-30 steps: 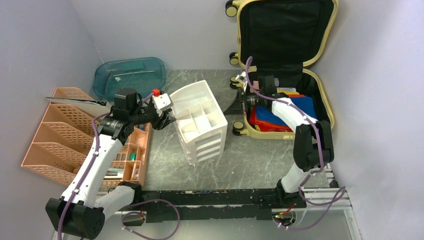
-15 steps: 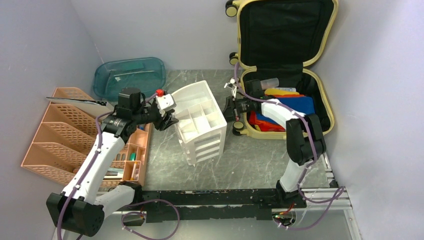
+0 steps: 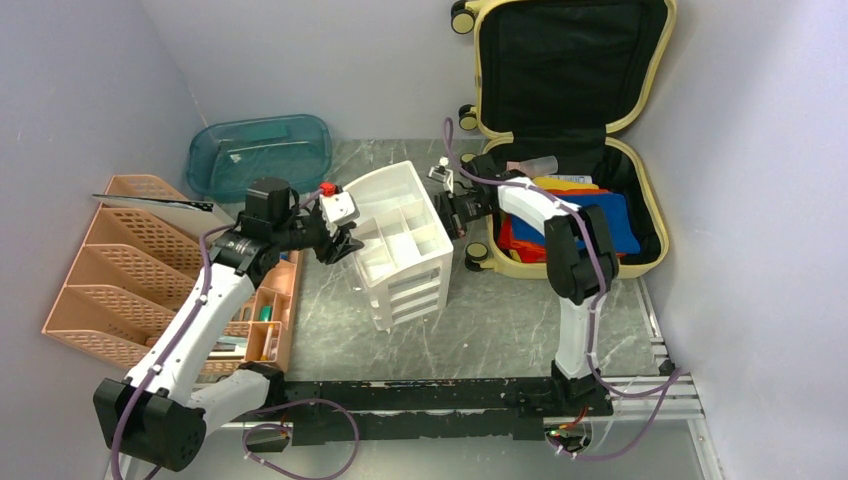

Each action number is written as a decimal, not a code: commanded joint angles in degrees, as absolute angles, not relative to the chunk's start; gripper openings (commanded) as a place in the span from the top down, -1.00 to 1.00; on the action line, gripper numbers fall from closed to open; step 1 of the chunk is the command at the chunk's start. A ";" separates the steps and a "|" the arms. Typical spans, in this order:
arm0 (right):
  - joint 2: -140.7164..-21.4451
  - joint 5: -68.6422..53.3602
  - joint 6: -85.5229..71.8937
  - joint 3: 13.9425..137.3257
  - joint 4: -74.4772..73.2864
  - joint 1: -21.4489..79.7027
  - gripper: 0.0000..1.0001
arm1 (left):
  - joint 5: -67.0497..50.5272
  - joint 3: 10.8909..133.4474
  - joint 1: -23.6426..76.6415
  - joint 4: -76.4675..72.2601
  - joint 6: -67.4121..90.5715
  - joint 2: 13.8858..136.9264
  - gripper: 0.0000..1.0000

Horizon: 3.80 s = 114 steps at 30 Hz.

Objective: Open, take out, and arrange the luggage
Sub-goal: Open the drawer in the storage box.

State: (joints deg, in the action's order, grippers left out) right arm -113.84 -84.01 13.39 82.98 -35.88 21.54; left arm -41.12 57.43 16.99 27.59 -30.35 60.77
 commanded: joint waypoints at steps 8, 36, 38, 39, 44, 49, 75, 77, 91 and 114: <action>-117.47 -79.16 10.08 86.28 -39.14 21.14 1.00 | -36.98 58.80 18.06 26.51 -26.50 60.60 -0.10; -80.09 -21.31 7.12 87.71 -24.74 19.72 -0.61 | -0.09 66.37 18.00 36.73 -11.49 59.25 -0.47; -79.23 -20.76 8.62 87.67 -24.43 22.20 -0.62 | -0.64 65.97 18.02 36.78 -11.16 59.38 -0.47; -78.93 -20.93 9.52 87.41 -24.31 23.24 -0.62 | -1.07 65.88 18.02 36.96 -10.90 59.62 -0.47; -78.49 -19.44 14.50 84.61 -23.82 28.30 -0.62 | -2.27 65.93 18.02 37.26 -10.02 60.56 -0.47; -77.90 -16.34 16.99 81.04 -21.49 31.61 -0.62 | -3.22 65.41 18.01 37.70 -9.03 62.02 -0.48; -85.63 -1.12 17.41 82.81 -25.46 39.54 -0.62 | -1.27 65.27 18.08 39.11 -9.55 68.99 -0.40; -85.83 -0.14 17.48 82.79 -25.40 39.51 -0.62 | -0.22 64.88 18.06 39.49 -9.96 68.99 -0.39; -86.63 1.00 17.38 84.26 -28.17 39.51 -0.54 | 2.51 66.05 18.11 38.63 -10.02 67.94 0.13; -82.72 -17.75 16.64 92.25 -34.84 36.44 -0.97 | 3.31 67.04 18.02 39.12 -10.91 62.67 -0.16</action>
